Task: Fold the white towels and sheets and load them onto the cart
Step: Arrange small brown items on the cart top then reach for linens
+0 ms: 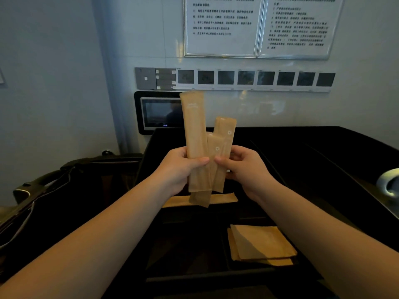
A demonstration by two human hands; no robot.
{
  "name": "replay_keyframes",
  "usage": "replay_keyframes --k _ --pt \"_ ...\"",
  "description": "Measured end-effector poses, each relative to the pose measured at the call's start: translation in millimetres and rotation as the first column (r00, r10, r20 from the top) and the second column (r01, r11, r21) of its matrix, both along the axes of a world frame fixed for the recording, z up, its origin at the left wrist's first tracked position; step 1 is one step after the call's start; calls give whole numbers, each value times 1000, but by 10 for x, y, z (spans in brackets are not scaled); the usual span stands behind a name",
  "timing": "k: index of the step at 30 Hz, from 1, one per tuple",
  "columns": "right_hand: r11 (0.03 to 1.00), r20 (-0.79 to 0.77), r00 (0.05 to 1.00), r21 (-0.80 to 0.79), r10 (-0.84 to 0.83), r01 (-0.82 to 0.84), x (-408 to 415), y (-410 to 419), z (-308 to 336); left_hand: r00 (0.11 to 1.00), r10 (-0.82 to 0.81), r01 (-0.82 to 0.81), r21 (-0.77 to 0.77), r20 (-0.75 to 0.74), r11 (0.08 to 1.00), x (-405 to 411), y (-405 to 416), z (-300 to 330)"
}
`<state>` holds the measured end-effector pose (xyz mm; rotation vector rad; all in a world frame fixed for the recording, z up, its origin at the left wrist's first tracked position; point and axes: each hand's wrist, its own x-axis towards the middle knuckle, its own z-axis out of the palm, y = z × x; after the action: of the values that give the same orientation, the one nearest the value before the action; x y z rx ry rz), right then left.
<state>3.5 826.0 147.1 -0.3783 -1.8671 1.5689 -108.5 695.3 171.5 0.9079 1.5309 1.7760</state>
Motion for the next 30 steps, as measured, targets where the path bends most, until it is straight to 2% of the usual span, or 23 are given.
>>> replay_keyframes --k 3,7,10,15,19,21,24,30 --pt "999 33 999 47 -21 20 41 14 9 997 64 -66 -49 -52 997 -14 -33 23" --pt "998 76 997 64 19 -24 67 -19 -20 991 108 -109 8 79 994 -27 -50 50" --pt "996 107 994 81 14 -22 38 -75 -38 989 110 -112 22 97 993 -31 -63 52" --pt "991 186 982 134 -23 -3 63 -59 6 995 98 -99 -13 -11 995 -81 -163 47" --pt "958 254 959 282 -122 47 120 -9 61 975 151 -154 -10 -160 988 -208 -313 116" --pt "901 304 940 433 -158 11 142 14 102 939 221 -227 9 -263 974 -300 -382 159" --pt "729 418 881 671 -221 -136 94 -11 105 879 282 -297 20 -383 955 -428 -452 209" --pt "498 579 765 770 -284 -398 -265 -52 -179 826 218 -292 -65 -521 954 -497 -430 155"
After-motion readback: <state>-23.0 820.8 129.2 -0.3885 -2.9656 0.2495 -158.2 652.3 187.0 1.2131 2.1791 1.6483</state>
